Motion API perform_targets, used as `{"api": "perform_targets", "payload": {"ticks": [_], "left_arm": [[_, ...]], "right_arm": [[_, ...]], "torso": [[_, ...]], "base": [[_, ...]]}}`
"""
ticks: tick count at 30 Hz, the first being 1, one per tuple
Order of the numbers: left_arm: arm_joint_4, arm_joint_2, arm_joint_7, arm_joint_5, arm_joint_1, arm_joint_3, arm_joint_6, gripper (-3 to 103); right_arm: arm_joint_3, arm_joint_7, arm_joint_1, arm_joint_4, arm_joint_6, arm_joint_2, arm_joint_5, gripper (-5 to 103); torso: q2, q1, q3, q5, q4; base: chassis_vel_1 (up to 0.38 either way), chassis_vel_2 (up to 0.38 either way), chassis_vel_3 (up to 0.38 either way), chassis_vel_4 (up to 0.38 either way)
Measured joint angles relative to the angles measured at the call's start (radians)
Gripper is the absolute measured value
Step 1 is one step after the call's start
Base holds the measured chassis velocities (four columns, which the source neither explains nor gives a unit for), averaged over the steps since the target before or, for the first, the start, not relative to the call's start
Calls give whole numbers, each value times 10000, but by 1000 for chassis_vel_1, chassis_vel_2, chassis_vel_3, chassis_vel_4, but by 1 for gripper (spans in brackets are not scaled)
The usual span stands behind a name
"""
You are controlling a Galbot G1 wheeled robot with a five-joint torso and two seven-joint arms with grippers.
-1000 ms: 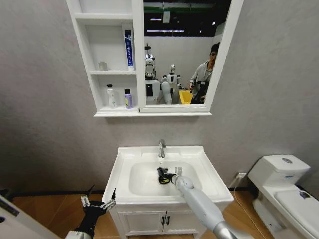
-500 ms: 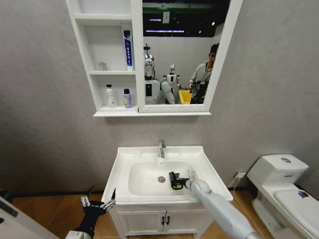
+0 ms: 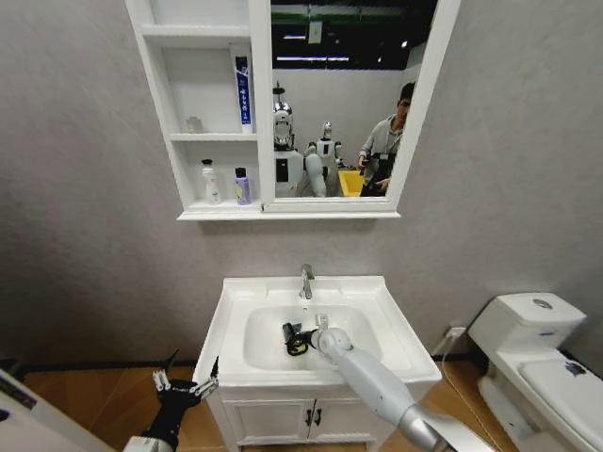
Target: Move facial cleanser and shampoo from washbasin to cabinet, then wipe washbasin with towel.
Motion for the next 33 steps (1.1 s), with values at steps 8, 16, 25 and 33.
{"api": "perform_targets", "payload": {"ticks": [8, 16, 25, 33], "left_arm": [[0, 0, 0, 0, 0, 0, 0, 100], [0, 0, 0, 0, 0, 0, 0, 100], [0, 0, 0, 0, 0, 0, 0, 100], [0, 0, 0, 0, 1, -1, 0, 100]], "right_arm": [[665, -51, -718, 852, -14, -1820, 166, 1], [585, -113, -650, 617, 40, -1134, 84, 1], [227, 200, -343, -5, 214, 413, -111, 1], [1260, 54, -1221, 855, 533, -1420, -132, 1]], "torso": [[0, 0, -1, -5, -13], [0, 0, 0, 3, -6], [0, -1, -1, -2, -1], [0, 0, -1, 4, -6]], "base": [[0, 0, 0, 0], [0, 0, 0, 0], [0, 0, 0, 0], [0, 0, 0, 0]]}}
